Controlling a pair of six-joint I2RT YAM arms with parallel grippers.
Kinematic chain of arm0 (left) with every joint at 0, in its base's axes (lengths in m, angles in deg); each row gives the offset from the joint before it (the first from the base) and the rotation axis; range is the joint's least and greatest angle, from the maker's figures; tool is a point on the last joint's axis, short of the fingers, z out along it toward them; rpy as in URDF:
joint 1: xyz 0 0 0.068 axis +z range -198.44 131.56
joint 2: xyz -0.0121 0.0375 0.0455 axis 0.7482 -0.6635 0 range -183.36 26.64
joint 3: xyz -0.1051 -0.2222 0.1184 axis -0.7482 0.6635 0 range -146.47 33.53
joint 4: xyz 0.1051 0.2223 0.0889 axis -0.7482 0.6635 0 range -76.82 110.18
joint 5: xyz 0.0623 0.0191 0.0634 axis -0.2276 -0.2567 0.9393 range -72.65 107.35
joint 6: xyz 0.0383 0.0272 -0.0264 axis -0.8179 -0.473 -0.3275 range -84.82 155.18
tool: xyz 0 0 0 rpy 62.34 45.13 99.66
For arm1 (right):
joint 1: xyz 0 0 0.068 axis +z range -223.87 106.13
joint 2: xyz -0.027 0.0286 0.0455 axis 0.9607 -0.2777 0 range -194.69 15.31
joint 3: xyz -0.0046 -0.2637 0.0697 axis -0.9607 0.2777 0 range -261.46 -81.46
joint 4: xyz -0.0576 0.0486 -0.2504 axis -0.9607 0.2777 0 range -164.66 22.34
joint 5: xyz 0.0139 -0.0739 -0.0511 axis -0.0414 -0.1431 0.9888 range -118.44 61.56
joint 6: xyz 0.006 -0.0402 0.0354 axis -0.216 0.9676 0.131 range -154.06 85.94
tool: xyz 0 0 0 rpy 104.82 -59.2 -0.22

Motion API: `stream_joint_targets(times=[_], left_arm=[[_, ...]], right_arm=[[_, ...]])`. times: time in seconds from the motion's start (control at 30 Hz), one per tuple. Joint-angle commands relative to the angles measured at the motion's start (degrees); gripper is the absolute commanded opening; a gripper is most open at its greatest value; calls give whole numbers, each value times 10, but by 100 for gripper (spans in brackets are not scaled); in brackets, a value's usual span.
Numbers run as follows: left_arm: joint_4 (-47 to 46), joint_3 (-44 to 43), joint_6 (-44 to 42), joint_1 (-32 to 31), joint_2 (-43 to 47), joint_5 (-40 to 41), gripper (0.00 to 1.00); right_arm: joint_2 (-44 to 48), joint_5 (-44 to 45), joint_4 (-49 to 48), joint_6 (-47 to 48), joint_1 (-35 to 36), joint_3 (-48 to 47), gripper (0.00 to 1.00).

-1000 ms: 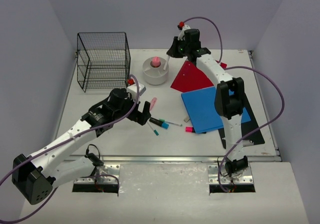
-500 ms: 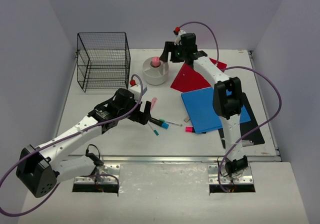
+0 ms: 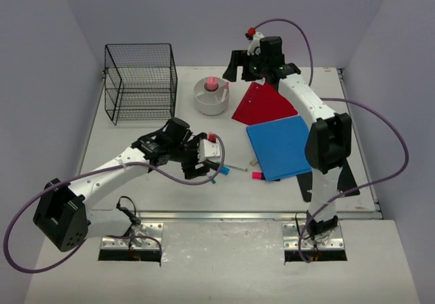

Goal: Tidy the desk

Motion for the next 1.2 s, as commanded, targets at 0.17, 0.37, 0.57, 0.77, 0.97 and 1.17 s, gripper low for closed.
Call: stream_joint_targets(times=[0.17, 0.37, 0.57, 0.77, 0.97, 1.17], left_arm=[[170, -98, -467, 2, -160, -32, 49], [185, -172, -514, 2, -258, -18, 27], [189, -177, -551, -8, -295, -3, 21], [197, -172, -566, -19, -302, 9, 19], [197, -163, -578, -31, -313, 36, 19], [209, -180, -567, -44, -351, 61, 19]], right_arm=[[113, -101, 95, 26, -70, 91, 87], [168, -138, 83, 40, -93, 217, 86], [167, -161, 93, 48, -109, 231, 84], [146, -180, 97, 40, -122, 216, 84], [132, -196, 103, 37, -125, 209, 83], [134, -206, 104, 39, -127, 209, 83]])
